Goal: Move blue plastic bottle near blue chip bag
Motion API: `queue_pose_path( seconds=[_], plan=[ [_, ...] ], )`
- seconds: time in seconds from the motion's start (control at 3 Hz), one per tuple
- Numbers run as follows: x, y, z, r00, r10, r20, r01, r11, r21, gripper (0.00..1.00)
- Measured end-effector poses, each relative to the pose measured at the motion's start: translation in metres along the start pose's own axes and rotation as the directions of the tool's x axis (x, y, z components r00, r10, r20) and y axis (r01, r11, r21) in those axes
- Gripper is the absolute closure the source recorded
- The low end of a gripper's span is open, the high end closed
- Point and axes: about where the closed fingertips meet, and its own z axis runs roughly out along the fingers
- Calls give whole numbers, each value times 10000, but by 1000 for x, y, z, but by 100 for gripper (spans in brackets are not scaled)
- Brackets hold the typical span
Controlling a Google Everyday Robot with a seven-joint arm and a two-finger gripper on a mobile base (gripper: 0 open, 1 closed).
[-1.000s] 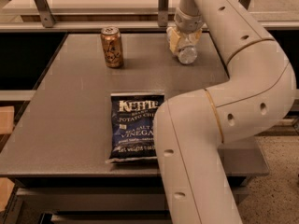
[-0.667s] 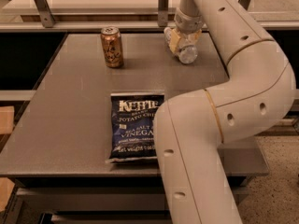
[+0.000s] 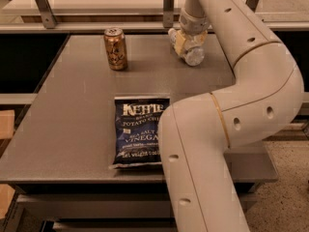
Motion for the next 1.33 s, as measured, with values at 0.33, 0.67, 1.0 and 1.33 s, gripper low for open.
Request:
queue_pose_path(
  seconds=[0.33,0.67,1.0,1.33],
  plan=[
    [-4,-8,-18,9999,15,169,-24,9985,555,100],
    [-2,-18,-38,9992,150,358,-183,9954,936,100],
    [3,-27,-55,9980,367,510,-424,9924,1155,100],
    [13,-33,-75,9964,554,643,-624,9917,1121,100]
  ],
)
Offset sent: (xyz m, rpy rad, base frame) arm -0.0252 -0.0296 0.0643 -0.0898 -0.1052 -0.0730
